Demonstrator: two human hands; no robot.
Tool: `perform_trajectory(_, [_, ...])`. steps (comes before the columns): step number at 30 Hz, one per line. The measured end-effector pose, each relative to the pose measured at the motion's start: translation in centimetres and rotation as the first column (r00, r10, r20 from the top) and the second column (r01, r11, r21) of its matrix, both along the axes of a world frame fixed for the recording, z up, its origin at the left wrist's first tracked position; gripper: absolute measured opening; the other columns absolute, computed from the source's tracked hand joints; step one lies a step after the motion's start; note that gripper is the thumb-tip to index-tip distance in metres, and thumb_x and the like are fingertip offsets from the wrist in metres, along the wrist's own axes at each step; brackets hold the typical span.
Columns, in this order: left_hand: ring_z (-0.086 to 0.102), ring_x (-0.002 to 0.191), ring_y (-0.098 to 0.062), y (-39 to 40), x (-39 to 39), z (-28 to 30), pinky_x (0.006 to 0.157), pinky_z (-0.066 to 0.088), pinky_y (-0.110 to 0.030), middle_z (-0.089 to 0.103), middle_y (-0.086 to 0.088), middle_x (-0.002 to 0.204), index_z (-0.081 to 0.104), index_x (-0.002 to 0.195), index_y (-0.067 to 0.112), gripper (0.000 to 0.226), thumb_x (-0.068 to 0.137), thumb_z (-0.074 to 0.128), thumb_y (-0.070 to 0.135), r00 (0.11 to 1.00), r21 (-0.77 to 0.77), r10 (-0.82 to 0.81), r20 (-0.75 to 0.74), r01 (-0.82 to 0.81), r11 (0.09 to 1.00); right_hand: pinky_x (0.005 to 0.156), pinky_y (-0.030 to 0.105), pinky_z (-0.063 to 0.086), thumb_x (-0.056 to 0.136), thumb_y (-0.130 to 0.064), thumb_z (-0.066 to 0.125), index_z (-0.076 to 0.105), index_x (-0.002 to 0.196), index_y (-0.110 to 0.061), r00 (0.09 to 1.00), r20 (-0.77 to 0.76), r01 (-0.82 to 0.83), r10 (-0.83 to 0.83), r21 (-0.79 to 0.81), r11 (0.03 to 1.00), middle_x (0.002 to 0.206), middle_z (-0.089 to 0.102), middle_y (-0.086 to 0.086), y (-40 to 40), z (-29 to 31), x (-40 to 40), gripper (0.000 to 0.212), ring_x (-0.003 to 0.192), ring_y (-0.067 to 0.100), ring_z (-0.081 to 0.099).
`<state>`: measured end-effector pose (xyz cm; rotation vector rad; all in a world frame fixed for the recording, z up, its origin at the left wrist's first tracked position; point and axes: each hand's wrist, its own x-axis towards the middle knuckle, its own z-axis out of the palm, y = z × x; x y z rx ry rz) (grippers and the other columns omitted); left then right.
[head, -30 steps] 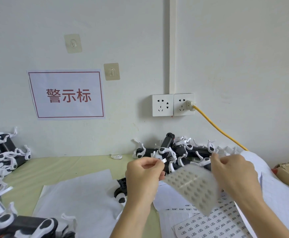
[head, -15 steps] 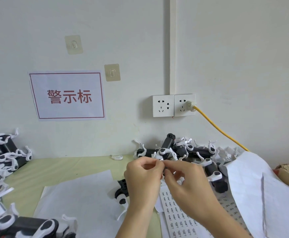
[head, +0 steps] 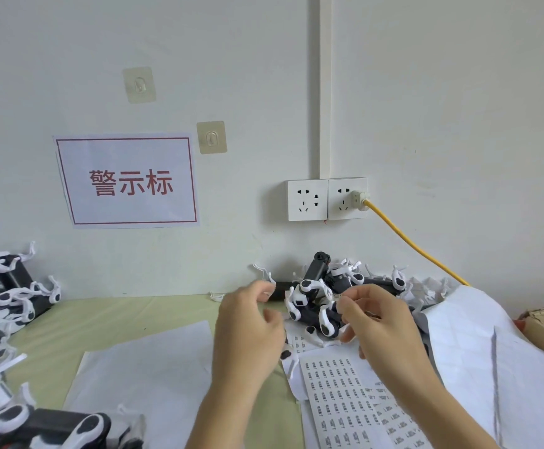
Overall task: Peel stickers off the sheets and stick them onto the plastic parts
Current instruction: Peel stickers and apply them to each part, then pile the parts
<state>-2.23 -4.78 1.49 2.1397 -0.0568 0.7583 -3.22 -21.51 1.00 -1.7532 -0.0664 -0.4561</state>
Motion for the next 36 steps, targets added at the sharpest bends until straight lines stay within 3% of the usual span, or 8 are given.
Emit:
perform_trajectory(6, [0.03,0.133,-0.019,1.5,0.3,-0.4,0.115,0.016,-0.051,0.044,0.009,0.133,0.028,0.141,0.037,0.062,0.083,0.051,0.034,0.865,0.415,0.173,-0.472,0.045,0.909,0.058,0.033,0.043,0.094,-0.023,0.061,0.065,0.086,-0.017,0.992,-0.09,-0.094,0.088,-0.061,0.994,0.065,0.066,-0.002,0.0,0.0,0.0,0.011,0.054,0.008,0.064])
perform_trajectory(9, [0.031,0.128,-0.021,1.7,0.5,-1.3,0.108,0.02,-0.05,0.042,0.007,0.128,0.022,0.141,0.038,0.069,0.081,0.054,0.027,0.756,0.498,0.186,-0.628,0.206,0.842,0.055,0.032,0.043,0.095,-0.024,0.062,0.064,0.087,-0.016,0.985,-0.124,-0.134,0.124,-0.083,0.987,0.063,0.063,-0.004,0.1,-0.2,0.1,0.013,0.057,0.01,0.064])
perform_trajectory(13, [0.045,0.116,-0.02,2.0,0.6,-1.9,0.087,0.027,-0.037,0.055,0.008,0.118,0.034,0.132,0.032,0.055,0.085,0.05,0.008,0.833,0.588,0.277,-0.478,0.069,0.806,0.056,0.03,0.043,0.096,-0.028,0.06,0.065,0.088,-0.017,0.979,-0.146,-0.158,0.142,-0.101,0.982,0.064,0.063,-0.004,0.1,-0.4,0.2,0.015,0.058,0.011,0.065])
perform_trajectory(17, [0.062,0.1,-0.023,2.4,0.7,-1.9,0.08,0.039,-0.032,0.058,0.007,0.105,0.044,0.12,0.027,0.032,0.091,0.057,0.024,0.894,0.463,0.221,-0.39,-0.017,0.886,0.055,0.03,0.044,0.098,-0.027,0.059,0.066,0.089,-0.015,0.979,-0.129,-0.171,0.159,-0.084,0.982,0.064,0.064,-0.001,0.1,-0.4,0.2,0.016,0.057,0.01,0.065])
perform_trajectory(20, [0.07,0.081,-0.02,1.9,0.3,-0.9,0.075,0.056,-0.035,0.065,0.006,0.092,0.049,0.11,0.031,0.028,0.087,0.065,0.034,0.936,0.082,0.044,-0.35,-0.016,0.997,0.052,0.028,0.043,0.098,-0.023,0.058,0.065,0.089,-0.013,0.977,-0.09,-0.197,0.192,-0.06,0.978,0.063,0.063,0.002,0.0,-0.1,0.2,0.015,0.054,0.009,0.061])
perform_trajectory(23, [0.069,0.059,-0.008,0.9,0.2,0.1,0.053,0.051,-0.018,0.068,0.01,0.079,0.056,0.108,0.034,0.03,0.084,0.074,0.029,0.952,-0.294,-0.164,-0.259,0.084,0.952,0.051,0.029,0.042,0.098,-0.021,0.058,0.065,0.087,-0.012,0.972,-0.027,-0.234,0.233,-0.036,0.972,0.061,0.062,0.001,0.1,0.2,-0.1,0.015,0.055,0.012,0.059])
perform_trajectory(26, [0.066,0.057,0.0,0.1,0.0,0.3,0.045,0.043,-0.011,0.068,0.008,0.09,0.056,0.111,0.042,0.033,0.085,0.074,0.029,0.927,-0.415,-0.299,-0.225,0.186,0.891,0.049,0.028,0.04,0.098,-0.018,0.059,0.065,0.085,-0.011,0.961,0.024,-0.276,0.276,-0.013,0.961,0.06,0.062,0.004,0.0,0.4,-0.2,0.015,0.055,0.015,0.057])
perform_trajectory(36, [0.068,0.105,-0.015,-1.0,-0.5,0.3,0.093,0.055,-0.031,0.068,0.004,0.118,0.052,0.13,0.053,0.067,0.069,0.07,0.03,0.883,-0.465,-0.43,-0.19,0.305,0.831,0.048,0.013,0.04,0.099,-0.013,0.058,0.065,0.083,-0.011,0.955,0.084,-0.277,0.283,-0.079,0.958,0.058,0.061,-0.002,0.2,0.4,-0.3,0.017,0.05,0.011,0.055])
